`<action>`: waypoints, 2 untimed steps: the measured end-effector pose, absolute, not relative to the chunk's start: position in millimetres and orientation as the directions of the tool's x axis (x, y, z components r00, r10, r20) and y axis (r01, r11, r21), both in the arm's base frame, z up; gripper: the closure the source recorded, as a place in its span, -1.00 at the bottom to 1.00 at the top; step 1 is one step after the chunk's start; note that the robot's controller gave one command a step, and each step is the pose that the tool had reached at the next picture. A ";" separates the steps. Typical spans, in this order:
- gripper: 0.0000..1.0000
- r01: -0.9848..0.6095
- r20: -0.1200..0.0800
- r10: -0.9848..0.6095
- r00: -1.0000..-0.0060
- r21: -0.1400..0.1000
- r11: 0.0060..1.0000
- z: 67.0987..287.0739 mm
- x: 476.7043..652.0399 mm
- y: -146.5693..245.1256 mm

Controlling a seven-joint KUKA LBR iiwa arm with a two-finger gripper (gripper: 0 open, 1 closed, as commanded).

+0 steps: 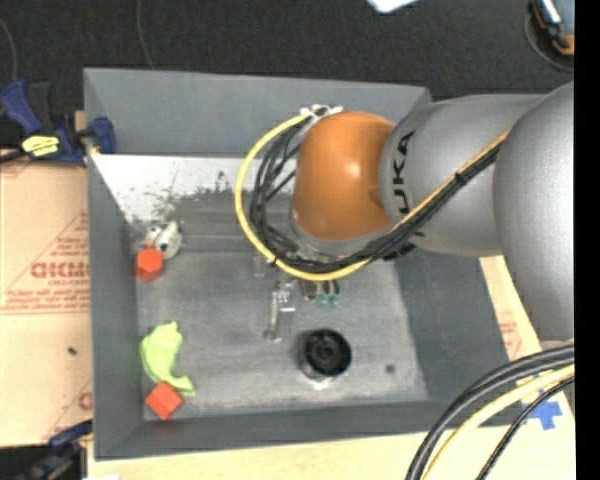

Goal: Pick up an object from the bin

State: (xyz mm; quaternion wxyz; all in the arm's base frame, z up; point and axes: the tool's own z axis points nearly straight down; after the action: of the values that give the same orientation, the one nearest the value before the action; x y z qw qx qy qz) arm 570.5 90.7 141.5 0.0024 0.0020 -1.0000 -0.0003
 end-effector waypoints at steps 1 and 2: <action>-1.00 -0.001 -0.001 -0.001 -1.000 0.001 1.000 145.9 571.4 90.2; -1.00 0.082 0.006 0.082 -0.997 -0.002 0.997 138.7 544.1 27.2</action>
Offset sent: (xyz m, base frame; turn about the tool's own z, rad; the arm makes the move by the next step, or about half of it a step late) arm -0.0259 -0.0591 -0.0025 0.0796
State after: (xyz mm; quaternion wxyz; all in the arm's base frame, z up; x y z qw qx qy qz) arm 544.1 27.2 138.7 0.0031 -0.0412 -0.9991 0.0008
